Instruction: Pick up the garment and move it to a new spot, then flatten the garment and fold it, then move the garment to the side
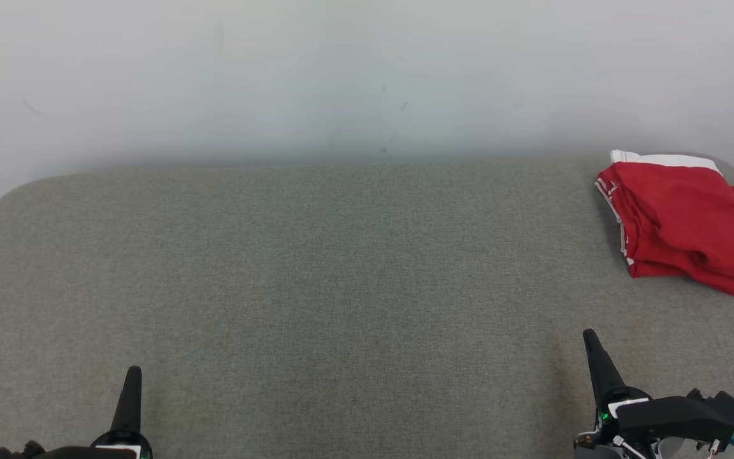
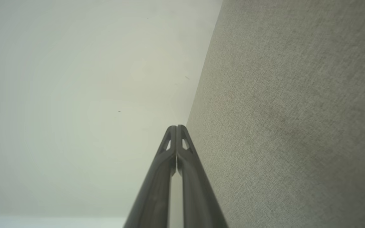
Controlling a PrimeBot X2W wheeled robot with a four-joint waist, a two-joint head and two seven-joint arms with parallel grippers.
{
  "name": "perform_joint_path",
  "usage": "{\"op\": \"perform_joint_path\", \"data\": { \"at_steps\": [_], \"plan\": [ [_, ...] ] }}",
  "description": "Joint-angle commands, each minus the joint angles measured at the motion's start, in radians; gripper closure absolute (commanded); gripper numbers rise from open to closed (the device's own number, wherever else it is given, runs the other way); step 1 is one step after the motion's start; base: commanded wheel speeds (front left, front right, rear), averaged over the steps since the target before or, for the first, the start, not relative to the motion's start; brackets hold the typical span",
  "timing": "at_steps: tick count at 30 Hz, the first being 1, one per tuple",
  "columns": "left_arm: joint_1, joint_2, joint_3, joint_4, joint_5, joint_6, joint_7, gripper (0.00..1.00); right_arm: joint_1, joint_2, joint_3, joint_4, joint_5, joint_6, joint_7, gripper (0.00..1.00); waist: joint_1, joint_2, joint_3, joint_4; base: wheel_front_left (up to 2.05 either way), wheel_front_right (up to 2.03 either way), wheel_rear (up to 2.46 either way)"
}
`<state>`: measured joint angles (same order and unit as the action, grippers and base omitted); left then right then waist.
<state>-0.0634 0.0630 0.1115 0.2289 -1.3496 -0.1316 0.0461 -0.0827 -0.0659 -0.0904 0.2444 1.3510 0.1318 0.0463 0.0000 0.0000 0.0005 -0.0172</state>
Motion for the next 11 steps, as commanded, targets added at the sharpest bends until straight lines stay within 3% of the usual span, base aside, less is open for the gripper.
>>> {"op": "perform_joint_path", "data": {
  "at_steps": [1, 11],
  "plan": [
    [-0.015, 0.000, 0.003, -0.002, -0.017, 0.001, 0.006, 1.00, -0.013, 0.005, -0.004, -0.004, 0.021, -0.001, 0.006, 1.00, 0.0001, 0.0000, 0.000, 0.001, 0.00, 0.00, 0.00],
    [-0.028, -0.005, 0.004, 0.004, -0.098, 0.001, 0.027, 1.00, -0.019, 0.009, -0.011, -0.003, 0.098, -0.002, 0.027, 1.00, 0.0000, 0.0000, 0.001, 0.005, 0.00, 0.00, 0.00]
  ]
}}
